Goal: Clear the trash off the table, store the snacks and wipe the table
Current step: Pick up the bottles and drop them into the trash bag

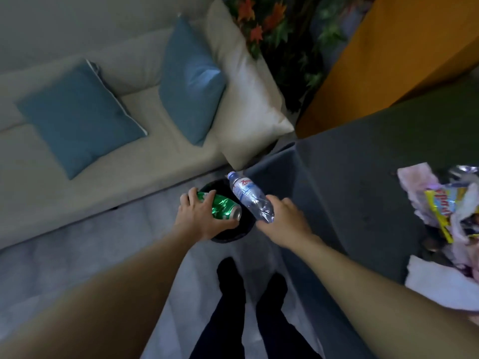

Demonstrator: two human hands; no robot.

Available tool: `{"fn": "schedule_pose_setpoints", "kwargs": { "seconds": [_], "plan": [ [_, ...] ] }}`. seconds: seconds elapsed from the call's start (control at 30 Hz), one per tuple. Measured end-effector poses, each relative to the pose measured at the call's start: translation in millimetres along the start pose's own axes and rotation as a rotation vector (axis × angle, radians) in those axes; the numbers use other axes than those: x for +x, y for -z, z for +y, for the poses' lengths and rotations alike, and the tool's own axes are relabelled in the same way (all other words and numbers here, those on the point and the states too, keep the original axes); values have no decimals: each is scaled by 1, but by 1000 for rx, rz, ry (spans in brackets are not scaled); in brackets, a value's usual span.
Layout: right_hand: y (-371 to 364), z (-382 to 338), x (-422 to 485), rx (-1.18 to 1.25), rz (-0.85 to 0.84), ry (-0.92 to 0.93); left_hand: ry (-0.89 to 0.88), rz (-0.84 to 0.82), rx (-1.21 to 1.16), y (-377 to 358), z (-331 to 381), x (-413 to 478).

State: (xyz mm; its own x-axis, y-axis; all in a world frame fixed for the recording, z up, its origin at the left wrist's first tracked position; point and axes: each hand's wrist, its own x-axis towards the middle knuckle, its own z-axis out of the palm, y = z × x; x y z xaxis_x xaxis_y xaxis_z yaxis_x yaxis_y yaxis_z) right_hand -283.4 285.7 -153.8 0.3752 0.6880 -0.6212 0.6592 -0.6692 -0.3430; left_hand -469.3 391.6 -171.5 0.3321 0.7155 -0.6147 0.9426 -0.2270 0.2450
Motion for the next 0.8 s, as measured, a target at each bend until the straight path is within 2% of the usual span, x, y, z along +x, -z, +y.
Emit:
{"fn": "schedule_pose_setpoints", "kwargs": {
  "seconds": [0.43, 0.6, 0.8],
  "plan": [
    [-148, 50, 124, -112, -152, -123, 58, -204, 14, -148, -54, 120],
    [-172, 58, 160, -122, -158, -111, 54, -215, 3, -173, -63, 156],
    [-173, 53, 179, -95, -219, -81, 14, -275, -22, -168, -64, 179]
  ]
}}
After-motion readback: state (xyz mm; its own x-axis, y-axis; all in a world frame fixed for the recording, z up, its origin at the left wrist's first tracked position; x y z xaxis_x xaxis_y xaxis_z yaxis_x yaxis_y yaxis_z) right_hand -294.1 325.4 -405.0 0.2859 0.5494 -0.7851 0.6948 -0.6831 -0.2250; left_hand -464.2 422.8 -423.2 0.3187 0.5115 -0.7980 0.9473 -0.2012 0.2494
